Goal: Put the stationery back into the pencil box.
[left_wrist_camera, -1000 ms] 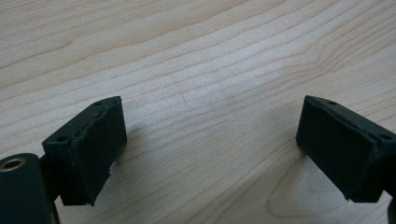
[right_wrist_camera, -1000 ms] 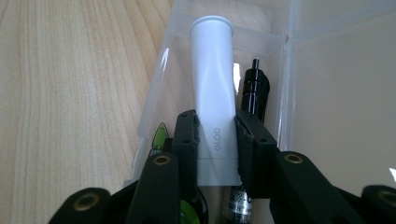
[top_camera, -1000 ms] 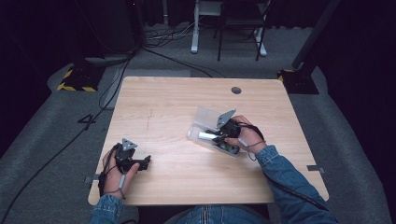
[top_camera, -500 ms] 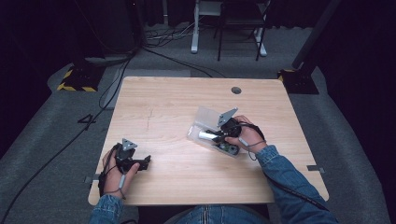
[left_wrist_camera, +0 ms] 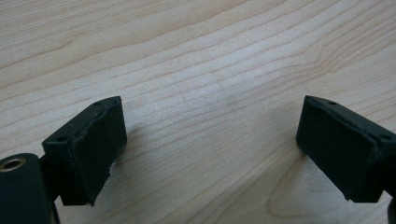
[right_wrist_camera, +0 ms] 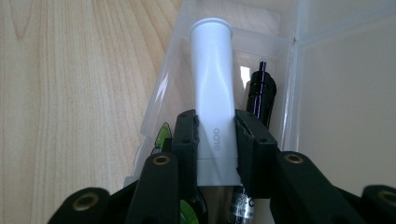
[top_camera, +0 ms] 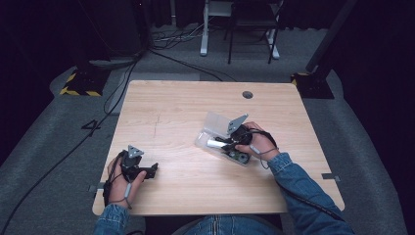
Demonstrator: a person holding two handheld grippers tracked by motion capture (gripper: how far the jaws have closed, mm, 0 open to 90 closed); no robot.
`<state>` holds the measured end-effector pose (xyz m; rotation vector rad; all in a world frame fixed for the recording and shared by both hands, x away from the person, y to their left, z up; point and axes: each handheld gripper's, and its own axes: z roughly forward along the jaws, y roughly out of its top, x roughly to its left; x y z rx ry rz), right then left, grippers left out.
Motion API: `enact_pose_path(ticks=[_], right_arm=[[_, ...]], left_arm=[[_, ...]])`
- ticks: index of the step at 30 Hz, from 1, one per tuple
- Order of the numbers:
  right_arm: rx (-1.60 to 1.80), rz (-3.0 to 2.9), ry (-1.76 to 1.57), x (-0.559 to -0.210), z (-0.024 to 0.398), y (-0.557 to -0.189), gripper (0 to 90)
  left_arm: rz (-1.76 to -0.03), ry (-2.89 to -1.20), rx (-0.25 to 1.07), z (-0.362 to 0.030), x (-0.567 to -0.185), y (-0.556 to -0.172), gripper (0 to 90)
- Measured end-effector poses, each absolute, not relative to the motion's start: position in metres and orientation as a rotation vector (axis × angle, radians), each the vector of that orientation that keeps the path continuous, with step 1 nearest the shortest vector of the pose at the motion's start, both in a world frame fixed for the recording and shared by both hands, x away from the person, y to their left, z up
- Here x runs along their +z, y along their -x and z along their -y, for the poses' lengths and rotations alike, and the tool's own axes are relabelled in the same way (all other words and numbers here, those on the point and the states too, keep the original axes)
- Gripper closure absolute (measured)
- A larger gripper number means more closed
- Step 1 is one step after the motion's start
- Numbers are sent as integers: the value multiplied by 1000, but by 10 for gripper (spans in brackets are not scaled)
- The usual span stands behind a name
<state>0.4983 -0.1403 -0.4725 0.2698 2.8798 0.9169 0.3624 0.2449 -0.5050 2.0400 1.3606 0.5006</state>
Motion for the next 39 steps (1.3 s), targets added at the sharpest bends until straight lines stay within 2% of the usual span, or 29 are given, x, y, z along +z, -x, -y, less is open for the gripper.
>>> enact_pose_path(ticks=[3,7,10,11,13,14,15,18,22,31,39], right_arm=[[957,-2879,-283,-474,139,-498,630],[985,-2868,-302,-473,140,-499,598],[995,-2865,-318,-470,142,-499,621],[996,-2869,-327,-467,145,-499,669],[1002,-2865,-334,-466,146,-499,692],[1014,-2863,-347,-461,149,-498,741],[1014,-2863,-347,-461,149,-498,741],[1015,-2861,-364,-456,152,-497,851],[966,-2871,-365,-456,153,-498,893],[933,-2878,-370,-459,153,-498,898],[979,-2842,-388,-453,158,-498,820]], left_arm=[[-1359,-2042,501,-245,-505,-362,87],[-1359,-2042,500,-245,-505,-362,88],[-1359,-2041,500,-245,-505,-362,88],[-1360,-2039,500,-245,-505,-362,87],[-1359,-2042,500,-245,-505,-362,88],[-1359,-2042,500,-245,-505,-362,88],[-1359,-2042,500,-245,-505,-362,87],[-1360,-2040,500,-245,-505,-363,86],[-1359,-2042,500,-245,-505,-363,84],[-1355,-2043,502,-245,-505,-364,82],[-1359,-2043,502,-244,-505,-364,81]])
